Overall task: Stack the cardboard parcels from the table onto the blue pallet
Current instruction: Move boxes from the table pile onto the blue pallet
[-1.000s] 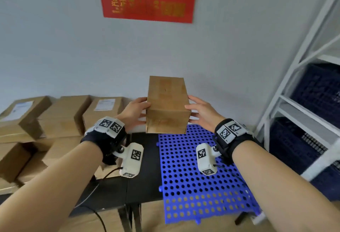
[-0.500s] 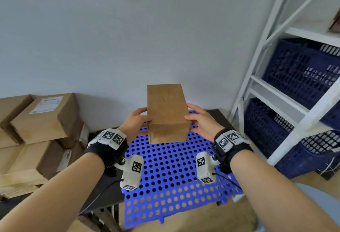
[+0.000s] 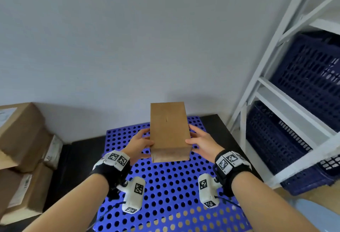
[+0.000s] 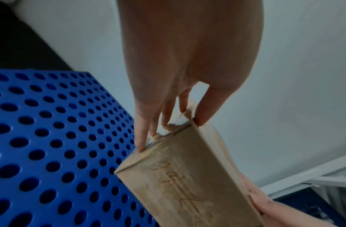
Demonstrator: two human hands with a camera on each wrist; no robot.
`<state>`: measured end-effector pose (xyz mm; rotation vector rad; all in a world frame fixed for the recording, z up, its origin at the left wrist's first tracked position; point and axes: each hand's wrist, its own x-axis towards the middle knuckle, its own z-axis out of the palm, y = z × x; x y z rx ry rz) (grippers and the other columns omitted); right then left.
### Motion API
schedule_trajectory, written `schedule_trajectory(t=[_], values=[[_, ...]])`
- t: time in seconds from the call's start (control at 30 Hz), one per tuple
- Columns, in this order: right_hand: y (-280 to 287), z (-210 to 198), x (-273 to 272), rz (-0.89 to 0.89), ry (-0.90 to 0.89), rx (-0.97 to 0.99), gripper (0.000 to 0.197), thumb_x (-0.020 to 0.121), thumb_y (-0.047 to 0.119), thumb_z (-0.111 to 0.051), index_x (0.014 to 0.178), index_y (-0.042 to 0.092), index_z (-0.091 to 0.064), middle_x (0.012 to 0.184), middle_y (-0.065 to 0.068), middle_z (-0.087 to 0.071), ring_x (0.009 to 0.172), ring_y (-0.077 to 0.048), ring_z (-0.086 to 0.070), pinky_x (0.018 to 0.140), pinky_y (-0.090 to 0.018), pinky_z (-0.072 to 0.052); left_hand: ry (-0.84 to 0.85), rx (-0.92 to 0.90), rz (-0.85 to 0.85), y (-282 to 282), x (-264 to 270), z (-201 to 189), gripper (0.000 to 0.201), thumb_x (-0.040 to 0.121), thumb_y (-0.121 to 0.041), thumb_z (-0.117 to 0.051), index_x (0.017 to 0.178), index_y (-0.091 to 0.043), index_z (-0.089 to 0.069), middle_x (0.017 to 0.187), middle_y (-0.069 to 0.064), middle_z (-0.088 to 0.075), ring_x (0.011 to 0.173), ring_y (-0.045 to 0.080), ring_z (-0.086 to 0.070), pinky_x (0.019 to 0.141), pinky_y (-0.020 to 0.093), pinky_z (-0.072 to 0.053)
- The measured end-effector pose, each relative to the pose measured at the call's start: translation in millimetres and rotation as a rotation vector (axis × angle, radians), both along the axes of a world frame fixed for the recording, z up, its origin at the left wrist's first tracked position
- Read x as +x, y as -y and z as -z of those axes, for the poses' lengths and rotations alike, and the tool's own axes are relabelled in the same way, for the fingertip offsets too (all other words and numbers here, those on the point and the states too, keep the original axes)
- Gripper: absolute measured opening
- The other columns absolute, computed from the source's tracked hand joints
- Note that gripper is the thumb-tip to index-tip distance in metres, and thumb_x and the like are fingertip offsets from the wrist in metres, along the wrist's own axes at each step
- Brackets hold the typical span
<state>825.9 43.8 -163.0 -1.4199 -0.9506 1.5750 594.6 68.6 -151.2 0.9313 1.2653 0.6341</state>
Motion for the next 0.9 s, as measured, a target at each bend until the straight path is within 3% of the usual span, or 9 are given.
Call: schedule_trajectory(t=[0.07,0.23,0.4,0.57,0.67,0.8,0.9], values=[[-9.7,7.6,13.1,-0.009,-0.011,-0.016,0.06,0.089,-0.007,-0.052,0.139,0.026,-0.045,0.123,-0.005,-0.06,0.105,-0.023,-0.063,0.087,-0.038,-0.053,0.018,-0.033,-0.013,-5.2,12.7,8.5,0.052,0.093,0.004,-0.046,0.136,-0.024,-0.039,0.12,0.01,-0.06,0.106,0.029,-0.059,0.076,0.045,-0.053],[-36.1,26.6,46.3,-0.029,-0.051,-0.055,0.06,0.089,-0.011,-0.048,0.139,0.023,-0.043,0.124,-0.009,-0.058,0.106,-0.025,-0.061,0.085,-0.039,-0.053,0.018,-0.068,-0.066,-18.1,45.8,29.2,0.051,0.093,0.001,-0.049,0.134,-0.028,-0.041,0.125,0.007,-0.058,0.109,0.029,-0.059,0.093,0.053,-0.048],[-58.2,46.5,74.2,-0.041,-0.109,-0.111,0.065,0.088,-0.013,-0.05,0.14,0.023,-0.04,0.119,-0.012,-0.059,0.105,-0.028,-0.062,0.076,-0.034,-0.052,0.038,-0.091,-0.164,-28.0,75.8,46.3,0.05,0.093,0.004,-0.046,0.133,-0.026,-0.043,0.125,0.007,-0.058,0.104,0.027,-0.06,0.078,0.044,-0.053],[-72.9,63.7,90.5,-0.069,-0.138,-0.138,0.067,0.087,-0.013,-0.051,0.142,0.024,-0.036,0.122,-0.012,-0.058,0.109,-0.028,-0.06,0.079,-0.034,-0.053,0.022,-0.104,-0.211,-35.9,92.7,58.2,0.052,0.093,0.004,-0.045,0.134,-0.028,-0.043,0.124,0.002,-0.058,0.108,0.027,-0.06,0.093,0.05,-0.048],[-78.3,71.1,93.5,-0.088,-0.152,-0.153,0.069,0.088,-0.012,-0.051,0.144,0.024,-0.035,0.125,-0.013,-0.057,0.111,-0.027,-0.059,0.077,-0.032,-0.053,0.024,-0.112,-0.227,-38.8,96.4,63.0,0.054,0.093,0.005,-0.044,0.136,-0.027,-0.041,0.125,0.002,-0.057,0.109,0.026,-0.058,0.088,0.045,-0.049],[-87.4,78.0,94.0,-0.129,-0.149,-0.166,0.071,0.088,-0.011,-0.05,0.146,0.026,-0.031,0.125,-0.012,-0.058,0.112,-0.027,-0.059,0.086,-0.038,-0.053,0.031,-0.121,-0.247,-43.1,96.7,67.0,0.053,0.093,0.005,-0.045,0.136,-0.026,-0.042,0.124,0.002,-0.058,0.109,0.026,-0.058,0.085,0.044,-0.051],[-90.7,82.1,94.1,-0.137,-0.14,-0.179,0.071,0.089,-0.012,-0.049,0.146,0.027,-0.031,0.124,-0.012,-0.058,0.112,-0.028,-0.059,0.086,-0.038,-0.053,0.029,-0.139,-0.249,-46.3,98.1,71.0,0.052,0.093,0.005,-0.044,0.134,-0.027,-0.043,0.119,0.0,-0.06,0.107,0.025,-0.059,0.08,0.041,-0.051]])
